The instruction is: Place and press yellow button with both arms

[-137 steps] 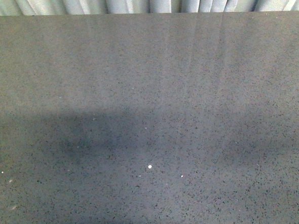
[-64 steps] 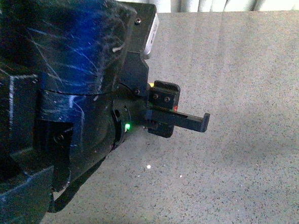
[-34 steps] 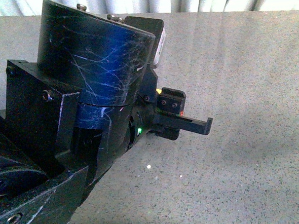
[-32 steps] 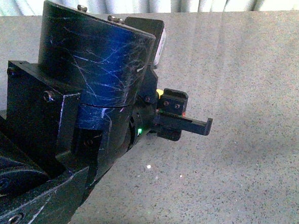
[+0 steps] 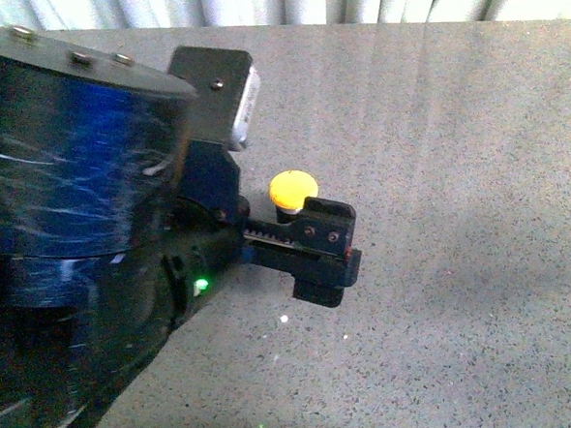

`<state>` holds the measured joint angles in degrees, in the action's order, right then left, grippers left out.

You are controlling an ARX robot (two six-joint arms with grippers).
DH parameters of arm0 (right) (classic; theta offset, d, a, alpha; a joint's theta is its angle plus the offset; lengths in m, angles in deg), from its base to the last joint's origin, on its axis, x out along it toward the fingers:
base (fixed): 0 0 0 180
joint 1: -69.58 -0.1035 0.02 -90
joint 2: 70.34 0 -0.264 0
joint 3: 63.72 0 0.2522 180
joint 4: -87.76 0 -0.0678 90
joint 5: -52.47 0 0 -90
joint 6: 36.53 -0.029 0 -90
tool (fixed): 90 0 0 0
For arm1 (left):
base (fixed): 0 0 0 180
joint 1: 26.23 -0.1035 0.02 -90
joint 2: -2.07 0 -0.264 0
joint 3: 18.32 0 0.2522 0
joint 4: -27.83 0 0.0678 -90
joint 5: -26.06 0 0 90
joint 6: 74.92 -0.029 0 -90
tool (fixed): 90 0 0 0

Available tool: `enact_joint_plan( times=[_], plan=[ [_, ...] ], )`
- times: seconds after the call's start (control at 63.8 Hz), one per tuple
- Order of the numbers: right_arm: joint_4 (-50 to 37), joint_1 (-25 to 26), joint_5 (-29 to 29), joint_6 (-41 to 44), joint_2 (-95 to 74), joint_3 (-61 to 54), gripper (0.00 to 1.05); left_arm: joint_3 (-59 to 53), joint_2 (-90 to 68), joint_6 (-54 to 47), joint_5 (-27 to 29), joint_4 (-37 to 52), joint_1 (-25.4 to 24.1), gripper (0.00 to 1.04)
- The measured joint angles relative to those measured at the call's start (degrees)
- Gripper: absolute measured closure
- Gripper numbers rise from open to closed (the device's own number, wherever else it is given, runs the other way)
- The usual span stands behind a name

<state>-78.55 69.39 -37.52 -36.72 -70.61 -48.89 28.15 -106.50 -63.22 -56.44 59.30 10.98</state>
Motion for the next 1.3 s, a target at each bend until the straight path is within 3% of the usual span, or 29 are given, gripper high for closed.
enact_joint_plan(
  times=[0.172,0.392,0.502,0.58,0.674,0.753,0.831,0.862,1.176,1.254,1.301],
  plan=[
    [0.0,0.0,0.0,0.0,0.0,0.0,0.09,-6.3,9.1,0.2,-1.2,-0.1,-2.0,0.09],
    [0.0,0.0,0.0,0.0,0.0,0.0,0.09,-13.7,27.5,0.5,-5.6,-6.8,-6.8,0.10],
    [0.0,0.0,0.0,0.0,0.0,0.0,0.09,-21.7,34.1,-6.3,12.9,11.4,-8.5,0.29],
    [0.0,0.0,0.1,0.0,0.0,0.0,0.09,-26.6,44.1,-8.8,16.3,10.5,-12.9,0.43],
    [0.0,0.0,0.1,0.0,0.0,0.0,0.09,-31.1,57.9,-10.1,14.7,-0.8,-14.8,0.59],
    [1.7,0.0,-0.1,-0.3,-1.0,0.6,0.09,-32.1,75.5,-10.7,12.9,-16.5,-16.0,0.77],
    [23.7,-1.0,2.5,-2.9,-19.4,12.1,0.09,-32.0,87.9,-10.9,8.7,-24.7,-20.2,0.99],
    [24.0,-1.7,3.6,-3.1,-23.7,13.9,0.09,-32.0,89.2,-10.9,7.5,-25.9,-21.2,1.04],
    [8.9,-11.9,7.2,-2.8,-56.2,29.7,0.09,-32.0,96.7,-11.1,0.5,-33.2,-28.7,1.03],
    [7.6,-15.0,7.4,-3.3,-64.8,34.0,0.09,-32.0,98.3,-11.2,-6.2,-35.1,-33.7,1.03],
    [7.6,-16.9,7.1,-3.9,-69.8,37.0,0.09,-32.0,101.6,-11.2,-6.7,-39.5,-36.0,1.03]
  ],
)
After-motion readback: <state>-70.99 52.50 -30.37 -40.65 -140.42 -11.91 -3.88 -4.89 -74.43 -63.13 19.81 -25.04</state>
